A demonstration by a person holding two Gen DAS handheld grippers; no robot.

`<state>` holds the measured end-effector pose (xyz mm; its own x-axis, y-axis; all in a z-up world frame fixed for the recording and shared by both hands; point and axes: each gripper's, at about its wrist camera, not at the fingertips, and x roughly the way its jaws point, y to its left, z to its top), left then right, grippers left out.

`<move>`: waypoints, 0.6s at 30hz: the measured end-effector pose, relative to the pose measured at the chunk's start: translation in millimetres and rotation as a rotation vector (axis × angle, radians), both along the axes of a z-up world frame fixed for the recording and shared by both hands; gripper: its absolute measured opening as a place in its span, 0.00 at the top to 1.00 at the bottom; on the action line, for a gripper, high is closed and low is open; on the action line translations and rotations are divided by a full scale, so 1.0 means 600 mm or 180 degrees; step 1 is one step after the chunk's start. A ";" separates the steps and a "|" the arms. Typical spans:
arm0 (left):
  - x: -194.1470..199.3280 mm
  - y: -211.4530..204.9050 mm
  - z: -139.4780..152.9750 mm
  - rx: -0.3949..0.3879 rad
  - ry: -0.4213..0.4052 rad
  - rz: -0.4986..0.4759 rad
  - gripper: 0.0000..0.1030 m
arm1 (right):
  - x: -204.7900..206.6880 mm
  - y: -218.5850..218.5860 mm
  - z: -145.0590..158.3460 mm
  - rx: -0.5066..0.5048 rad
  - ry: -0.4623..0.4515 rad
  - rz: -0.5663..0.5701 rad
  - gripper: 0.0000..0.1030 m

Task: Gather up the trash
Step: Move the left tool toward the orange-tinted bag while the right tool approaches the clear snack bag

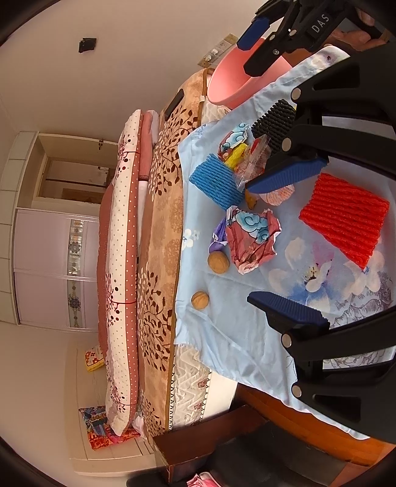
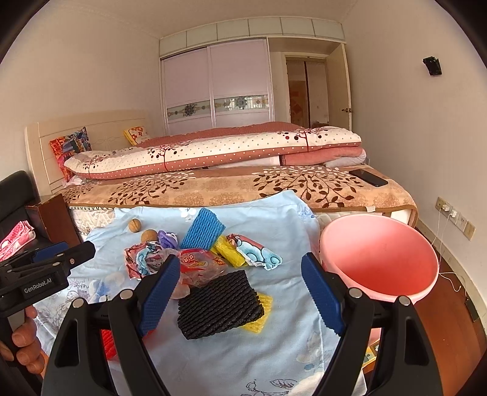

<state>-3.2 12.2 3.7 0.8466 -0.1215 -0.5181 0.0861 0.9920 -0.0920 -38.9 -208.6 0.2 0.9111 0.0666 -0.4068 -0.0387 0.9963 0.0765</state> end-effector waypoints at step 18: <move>0.051 -0.061 -0.056 -0.0018 0.0393 -0.0576 0.52 | 0.043 -0.013 -0.044 0.0048 0.0357 0.0013 0.22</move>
